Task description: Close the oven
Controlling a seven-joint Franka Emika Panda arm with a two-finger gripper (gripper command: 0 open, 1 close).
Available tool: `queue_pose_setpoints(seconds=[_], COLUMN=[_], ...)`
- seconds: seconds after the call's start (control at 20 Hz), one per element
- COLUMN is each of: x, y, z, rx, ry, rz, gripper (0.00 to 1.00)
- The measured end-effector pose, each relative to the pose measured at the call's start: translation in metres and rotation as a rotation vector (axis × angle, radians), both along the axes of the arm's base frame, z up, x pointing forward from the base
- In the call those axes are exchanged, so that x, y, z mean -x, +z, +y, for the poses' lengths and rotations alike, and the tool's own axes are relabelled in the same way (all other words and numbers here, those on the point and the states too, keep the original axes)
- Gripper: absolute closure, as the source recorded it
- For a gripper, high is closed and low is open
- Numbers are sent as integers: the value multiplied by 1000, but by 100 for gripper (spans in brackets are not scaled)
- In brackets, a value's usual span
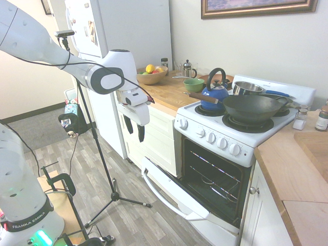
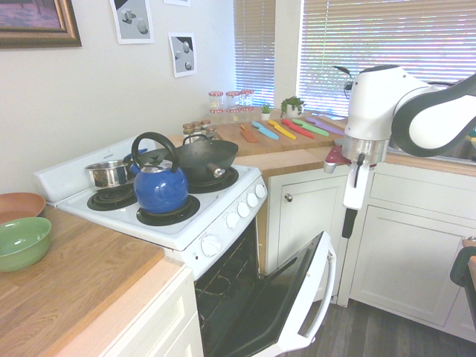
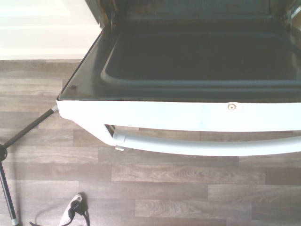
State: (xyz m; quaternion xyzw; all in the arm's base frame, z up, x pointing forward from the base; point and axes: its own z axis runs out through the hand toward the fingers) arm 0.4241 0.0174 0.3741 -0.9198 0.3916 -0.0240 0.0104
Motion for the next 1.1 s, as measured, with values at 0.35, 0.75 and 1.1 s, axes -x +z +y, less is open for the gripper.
queue_pose_setpoints(seconds=[0.35, 0.75, 1.1], x=[-5, -37, -67], y=[-31, -182, -270], z=[0, -28, -70], rx=[-6, -43, -43], ry=[-31, 14, -9], rz=[64, 217, 213], gripper=[0, 0, 0])
